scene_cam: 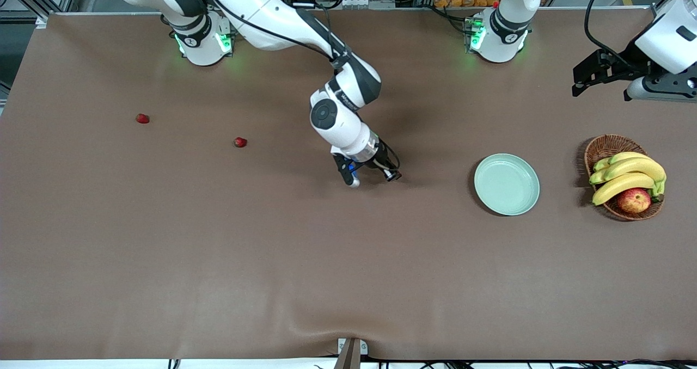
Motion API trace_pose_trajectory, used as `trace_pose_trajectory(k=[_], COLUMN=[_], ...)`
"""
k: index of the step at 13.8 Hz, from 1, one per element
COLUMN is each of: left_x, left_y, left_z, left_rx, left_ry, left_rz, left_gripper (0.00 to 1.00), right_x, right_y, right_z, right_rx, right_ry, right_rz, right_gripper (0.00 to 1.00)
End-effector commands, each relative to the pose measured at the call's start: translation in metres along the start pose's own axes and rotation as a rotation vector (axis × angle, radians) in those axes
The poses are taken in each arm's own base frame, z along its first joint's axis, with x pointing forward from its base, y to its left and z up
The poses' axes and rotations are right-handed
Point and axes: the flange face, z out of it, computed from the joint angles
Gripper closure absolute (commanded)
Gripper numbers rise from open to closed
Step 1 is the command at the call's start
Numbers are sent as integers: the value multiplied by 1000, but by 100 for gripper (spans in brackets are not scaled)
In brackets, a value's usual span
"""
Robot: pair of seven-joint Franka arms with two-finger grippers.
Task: Collect all strawberries into plate
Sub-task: 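Carry the strawberry toward the plate and release it with the right gripper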
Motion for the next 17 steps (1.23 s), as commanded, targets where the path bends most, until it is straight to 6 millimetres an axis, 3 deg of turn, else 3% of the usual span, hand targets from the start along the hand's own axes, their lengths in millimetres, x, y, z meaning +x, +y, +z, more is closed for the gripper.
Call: trace_pose_trajectory(k=[1, 2, 3, 5, 7, 11, 13, 17], left_x=[10, 12, 14, 22, 30, 40, 51, 53], left_y=[-3, -4, -3, -3, -2, 9, 10, 18], left_z=[5, 7, 10, 11, 11, 17, 23, 19], left_rx=[-27, -28, -29, -37, -49, -55, -61, -70], left_ry=[-1, -6, -10, -3, 1, 9, 14, 32], left_rz=[10, 10, 11, 13, 19, 39, 44, 58], left_gripper=[0, 0, 0, 0, 0, 0, 0, 0], right_x=[-15, -15, -14, -15, -3, 56, 77, 145], right_y=[2, 2, 3, 0, -8, -40, -44, -50], right_z=[15, 15, 15, 12, 1, -54, -75, -136], right_rx=[35, 35, 29, 27, -40, -235, -320, -460], right_ry=[-13, -13, -7, 8, 25, 87, 85, 77], right_rz=[38, 35, 23, -21, -40, -98, -241, -369], right_gripper=[50, 22, 0, 0, 0, 0, 0, 0])
